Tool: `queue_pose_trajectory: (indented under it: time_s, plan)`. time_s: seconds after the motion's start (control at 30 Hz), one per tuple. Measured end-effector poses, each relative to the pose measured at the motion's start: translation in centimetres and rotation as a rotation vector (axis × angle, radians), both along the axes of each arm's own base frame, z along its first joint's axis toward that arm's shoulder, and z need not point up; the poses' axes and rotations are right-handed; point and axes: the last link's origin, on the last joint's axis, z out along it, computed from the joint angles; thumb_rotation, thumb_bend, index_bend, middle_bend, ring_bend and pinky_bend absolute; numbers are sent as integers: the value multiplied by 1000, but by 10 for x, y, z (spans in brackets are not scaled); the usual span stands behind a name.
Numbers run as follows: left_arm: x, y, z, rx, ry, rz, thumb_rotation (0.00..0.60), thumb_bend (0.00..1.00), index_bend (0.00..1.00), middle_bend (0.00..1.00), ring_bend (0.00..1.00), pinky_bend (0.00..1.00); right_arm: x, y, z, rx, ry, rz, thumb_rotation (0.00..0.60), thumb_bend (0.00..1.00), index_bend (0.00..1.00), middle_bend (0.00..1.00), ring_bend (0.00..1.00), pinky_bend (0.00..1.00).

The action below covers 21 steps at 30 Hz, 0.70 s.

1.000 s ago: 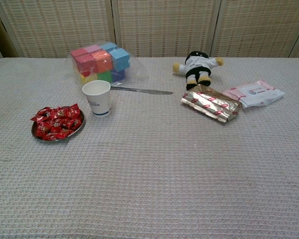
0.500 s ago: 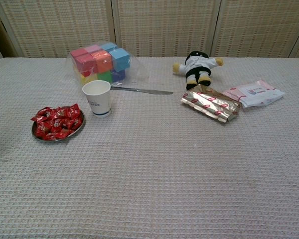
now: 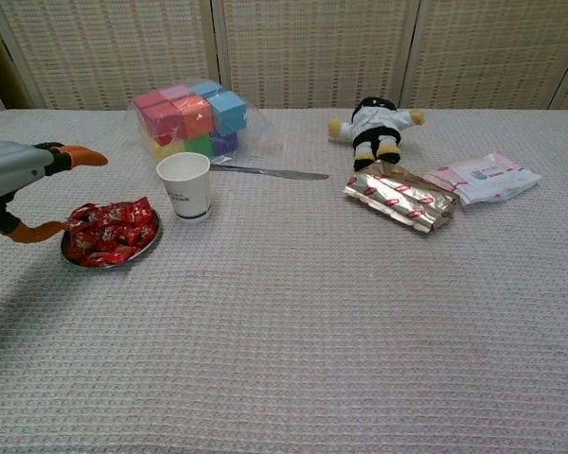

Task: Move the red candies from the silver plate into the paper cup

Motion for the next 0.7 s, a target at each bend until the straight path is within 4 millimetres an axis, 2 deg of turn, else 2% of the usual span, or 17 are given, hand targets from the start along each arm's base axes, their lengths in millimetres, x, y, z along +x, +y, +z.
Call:
queue_pose_trajectory:
  time_s: [0.37,0.7]
  plan:
    - [2,16,-32,-40,83,57,600,404,3,45,123,901,-1,0,1,6,-2,-4,600,0,0,0,0,0]
    - [-1,23,-44,-55,109,74,600,406,42,104,189,910,0,1,0,13,0,-4,600,0,0,0,0,0]
